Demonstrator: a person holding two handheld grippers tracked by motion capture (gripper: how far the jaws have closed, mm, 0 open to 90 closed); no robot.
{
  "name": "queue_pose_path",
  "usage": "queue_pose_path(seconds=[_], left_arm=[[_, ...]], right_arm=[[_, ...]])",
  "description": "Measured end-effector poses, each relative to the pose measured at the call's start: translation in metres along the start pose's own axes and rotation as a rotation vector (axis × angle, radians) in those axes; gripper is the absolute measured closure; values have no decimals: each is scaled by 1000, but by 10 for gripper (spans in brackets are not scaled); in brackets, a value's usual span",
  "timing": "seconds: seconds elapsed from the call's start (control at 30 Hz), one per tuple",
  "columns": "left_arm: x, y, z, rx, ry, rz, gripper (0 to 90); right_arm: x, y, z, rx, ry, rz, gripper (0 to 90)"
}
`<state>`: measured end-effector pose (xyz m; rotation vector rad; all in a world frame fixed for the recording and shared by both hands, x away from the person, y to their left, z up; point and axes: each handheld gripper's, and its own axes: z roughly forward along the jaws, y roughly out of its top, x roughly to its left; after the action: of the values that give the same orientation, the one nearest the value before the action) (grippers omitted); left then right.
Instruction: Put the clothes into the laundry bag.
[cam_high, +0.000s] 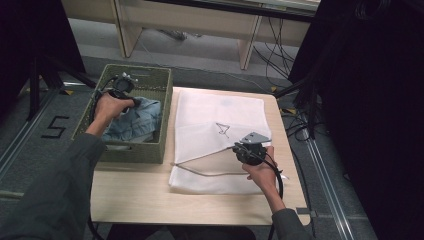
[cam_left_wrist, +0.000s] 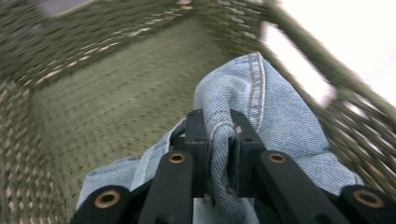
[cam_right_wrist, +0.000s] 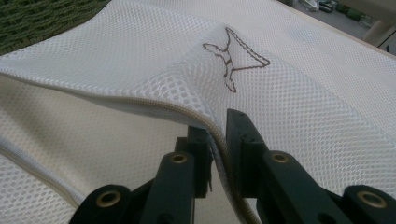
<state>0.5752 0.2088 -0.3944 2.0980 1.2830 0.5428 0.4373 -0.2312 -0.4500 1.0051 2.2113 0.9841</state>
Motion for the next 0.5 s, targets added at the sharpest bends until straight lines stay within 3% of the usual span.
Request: queue_pose_path(seconds=[0.1,0.2,0.3,0.37,0.5], left_arm=[[-4,-2,7,-9,-42,6,717],[-11,-2,6,10,-52,42,501],[-12,-3,0,23,-113,50,317],[-13,-4,-7,54,-125,88,253],[-11,-11,-19,28,-188,140,186]], right_arm=[[0,0,-1,11,6,1,801],[0,-1,0,7,2,4,799],[-1,-1,0,-9,-6,-2,798],[-1,-1,-1,-3,-3,-3,795],[-1,-1,0,-4,-3,-5,792]])
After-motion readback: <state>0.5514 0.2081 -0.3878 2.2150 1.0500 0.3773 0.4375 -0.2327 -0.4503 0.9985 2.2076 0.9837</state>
